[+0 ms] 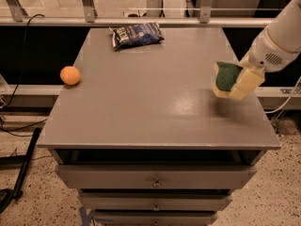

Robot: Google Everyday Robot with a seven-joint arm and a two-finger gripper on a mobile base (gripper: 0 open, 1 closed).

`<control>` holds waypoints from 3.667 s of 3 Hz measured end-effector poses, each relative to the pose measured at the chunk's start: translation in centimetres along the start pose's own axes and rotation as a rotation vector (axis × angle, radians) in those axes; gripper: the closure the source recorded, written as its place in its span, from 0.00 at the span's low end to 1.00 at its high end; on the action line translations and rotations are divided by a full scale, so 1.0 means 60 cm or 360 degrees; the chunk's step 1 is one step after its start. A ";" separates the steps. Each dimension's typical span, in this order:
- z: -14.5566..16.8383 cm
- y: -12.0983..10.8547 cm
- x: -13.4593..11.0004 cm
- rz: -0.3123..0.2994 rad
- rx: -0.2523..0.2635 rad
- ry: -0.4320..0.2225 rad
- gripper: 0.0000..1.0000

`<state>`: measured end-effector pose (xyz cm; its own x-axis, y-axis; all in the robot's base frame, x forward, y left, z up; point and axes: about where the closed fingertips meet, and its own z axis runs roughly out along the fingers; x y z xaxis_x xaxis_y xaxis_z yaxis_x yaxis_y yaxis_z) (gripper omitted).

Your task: Move sponge near blue chip bag

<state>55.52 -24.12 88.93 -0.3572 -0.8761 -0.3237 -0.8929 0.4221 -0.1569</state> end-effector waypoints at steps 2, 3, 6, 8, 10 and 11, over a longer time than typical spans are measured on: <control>0.017 -0.015 -0.036 -0.0011 0.0036 -0.0092 1.00; 0.057 -0.057 -0.109 -0.0020 0.0113 -0.0237 1.00; 0.167 -0.176 -0.311 -0.0043 0.0213 -0.0465 0.81; 0.206 -0.224 -0.378 -0.0016 0.0215 -0.0509 0.27; 0.212 -0.240 -0.385 0.0000 0.0217 -0.0509 0.00; 0.212 -0.241 -0.384 0.0000 0.0217 -0.0509 0.00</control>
Offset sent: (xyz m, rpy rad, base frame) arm 0.0469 0.0496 -0.0161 0.1222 -0.1061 0.0210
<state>80.14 -7.04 86.81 -0.2342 -0.7679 -0.5963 -0.8404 0.4683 -0.2729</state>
